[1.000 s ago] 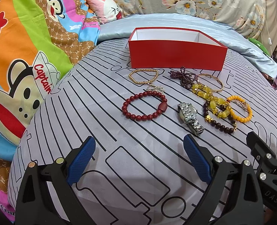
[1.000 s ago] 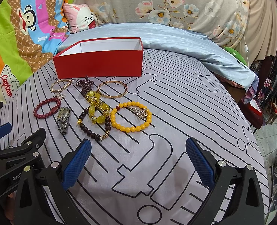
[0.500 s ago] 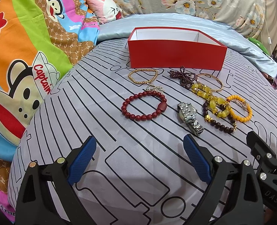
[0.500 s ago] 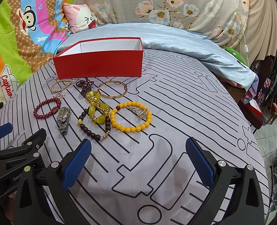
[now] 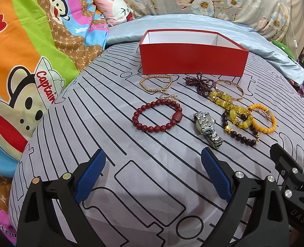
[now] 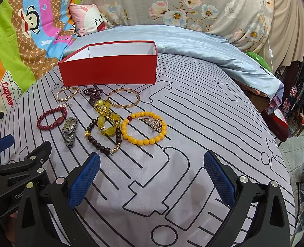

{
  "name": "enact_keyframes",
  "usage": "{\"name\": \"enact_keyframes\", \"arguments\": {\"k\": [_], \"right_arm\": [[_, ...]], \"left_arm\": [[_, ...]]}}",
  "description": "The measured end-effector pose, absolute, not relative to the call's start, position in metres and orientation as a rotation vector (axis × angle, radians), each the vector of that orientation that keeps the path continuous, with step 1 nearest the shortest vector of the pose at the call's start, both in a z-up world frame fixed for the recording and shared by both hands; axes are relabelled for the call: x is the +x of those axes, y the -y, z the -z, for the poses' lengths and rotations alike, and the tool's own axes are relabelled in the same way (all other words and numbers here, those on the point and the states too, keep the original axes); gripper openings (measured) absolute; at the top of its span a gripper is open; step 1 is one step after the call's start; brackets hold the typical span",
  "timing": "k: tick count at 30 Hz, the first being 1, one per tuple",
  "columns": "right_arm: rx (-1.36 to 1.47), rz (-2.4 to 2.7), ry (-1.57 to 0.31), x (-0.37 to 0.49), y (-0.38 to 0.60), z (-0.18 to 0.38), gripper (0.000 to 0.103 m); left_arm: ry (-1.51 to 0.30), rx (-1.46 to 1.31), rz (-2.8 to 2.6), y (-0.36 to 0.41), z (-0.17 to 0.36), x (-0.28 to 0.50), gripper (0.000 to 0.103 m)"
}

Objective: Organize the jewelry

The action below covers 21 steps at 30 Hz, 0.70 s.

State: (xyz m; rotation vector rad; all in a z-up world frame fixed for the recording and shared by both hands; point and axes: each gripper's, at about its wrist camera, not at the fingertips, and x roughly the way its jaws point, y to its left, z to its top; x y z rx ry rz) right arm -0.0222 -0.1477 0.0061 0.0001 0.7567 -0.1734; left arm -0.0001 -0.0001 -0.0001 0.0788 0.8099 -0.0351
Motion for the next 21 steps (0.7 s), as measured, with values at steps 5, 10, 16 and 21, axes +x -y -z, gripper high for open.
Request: {"name": "enact_keyframes", "arguments": {"k": [5, 10, 16, 21], "right_arm": [[0.012, 0.172, -0.761, -0.022, 0.149, -0.006, 0.096], [0.039, 0.168, -0.771, -0.021, 0.155, -0.005, 0.096], [0.028, 0.158, -0.779, -0.019, 0.151, -0.004, 0.096], [0.037, 0.158, -0.780, -0.019, 0.152, -0.004, 0.096]], "left_arm": [[-0.802, 0.019, 0.046, 0.000, 0.002, 0.004, 0.090], [-0.767, -0.092, 0.032, -0.028, -0.006, 0.000, 0.090], [-0.634, -0.051, 0.023, -0.046, -0.028, 0.023, 0.090], [-0.761, -0.004, 0.028, -0.041, -0.009, 0.061, 0.070]]}}
